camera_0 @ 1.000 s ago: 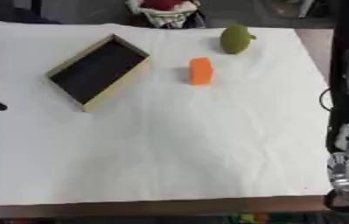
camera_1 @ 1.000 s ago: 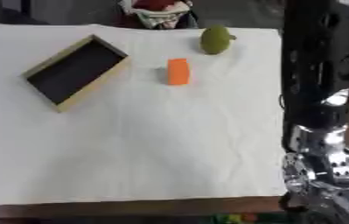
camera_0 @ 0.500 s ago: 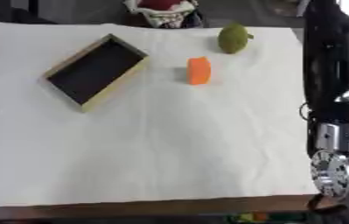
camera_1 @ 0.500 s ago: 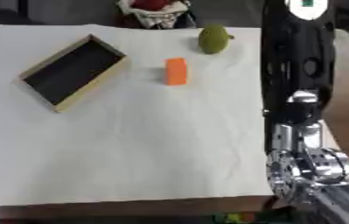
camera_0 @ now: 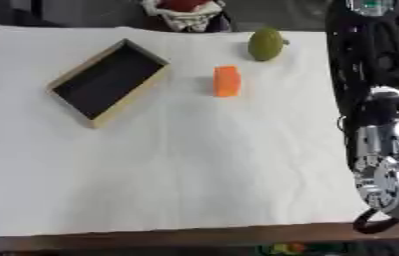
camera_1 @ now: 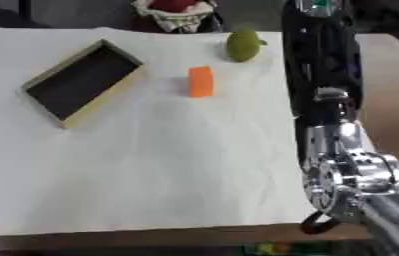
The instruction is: Pick up objects on the table and place them in the box.
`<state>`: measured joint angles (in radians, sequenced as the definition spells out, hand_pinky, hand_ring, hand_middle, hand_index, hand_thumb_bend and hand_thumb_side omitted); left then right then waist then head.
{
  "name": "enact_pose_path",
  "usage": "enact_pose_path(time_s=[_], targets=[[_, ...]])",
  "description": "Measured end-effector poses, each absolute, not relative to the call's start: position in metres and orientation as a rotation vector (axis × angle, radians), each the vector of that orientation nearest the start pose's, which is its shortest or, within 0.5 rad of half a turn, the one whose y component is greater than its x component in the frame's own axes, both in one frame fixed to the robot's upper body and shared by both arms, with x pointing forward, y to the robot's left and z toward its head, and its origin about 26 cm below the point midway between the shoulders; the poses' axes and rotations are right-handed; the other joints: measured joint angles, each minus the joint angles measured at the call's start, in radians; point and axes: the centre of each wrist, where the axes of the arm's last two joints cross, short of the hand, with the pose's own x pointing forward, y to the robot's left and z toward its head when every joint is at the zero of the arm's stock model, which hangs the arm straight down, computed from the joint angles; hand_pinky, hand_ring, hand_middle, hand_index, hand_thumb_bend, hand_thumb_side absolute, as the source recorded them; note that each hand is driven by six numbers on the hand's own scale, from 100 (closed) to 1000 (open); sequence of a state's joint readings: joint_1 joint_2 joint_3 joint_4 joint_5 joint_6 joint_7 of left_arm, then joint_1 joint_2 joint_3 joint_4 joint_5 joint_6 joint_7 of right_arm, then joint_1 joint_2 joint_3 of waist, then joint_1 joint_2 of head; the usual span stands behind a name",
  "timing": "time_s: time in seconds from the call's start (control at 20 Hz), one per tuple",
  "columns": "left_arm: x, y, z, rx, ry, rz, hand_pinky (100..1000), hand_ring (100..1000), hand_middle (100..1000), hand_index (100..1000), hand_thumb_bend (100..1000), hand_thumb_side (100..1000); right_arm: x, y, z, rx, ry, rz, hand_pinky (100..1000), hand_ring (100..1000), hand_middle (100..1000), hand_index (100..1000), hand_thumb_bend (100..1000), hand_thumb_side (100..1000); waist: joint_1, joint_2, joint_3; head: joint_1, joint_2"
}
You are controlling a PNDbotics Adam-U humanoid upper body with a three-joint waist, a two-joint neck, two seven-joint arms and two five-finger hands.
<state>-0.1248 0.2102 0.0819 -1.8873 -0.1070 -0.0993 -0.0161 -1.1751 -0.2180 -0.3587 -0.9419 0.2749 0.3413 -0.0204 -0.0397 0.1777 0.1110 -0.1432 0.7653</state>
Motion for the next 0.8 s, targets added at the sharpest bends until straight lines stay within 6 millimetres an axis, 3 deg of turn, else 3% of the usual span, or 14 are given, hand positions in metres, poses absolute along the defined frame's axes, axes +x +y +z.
enact_pose_path(time_s=[0.4,0.8], targets=[[0.292,0.286,0.121,0.282,-2.095,-0.269,493,917,701,800,100,712,0.512,-0.247,0.246,-0.413,-1.653,0.106,808,825,813,919,100,616,0.000,0.001,0.008,-0.010,0.000],[0.292,0.286,0.121,0.281,-2.097,-0.270,494,918,701,800,100,713,0.521,-0.252,0.206,-0.537,-1.595,0.203,849,880,875,934,100,483,-0.006,0.001,0.013,-0.017,0.000]])
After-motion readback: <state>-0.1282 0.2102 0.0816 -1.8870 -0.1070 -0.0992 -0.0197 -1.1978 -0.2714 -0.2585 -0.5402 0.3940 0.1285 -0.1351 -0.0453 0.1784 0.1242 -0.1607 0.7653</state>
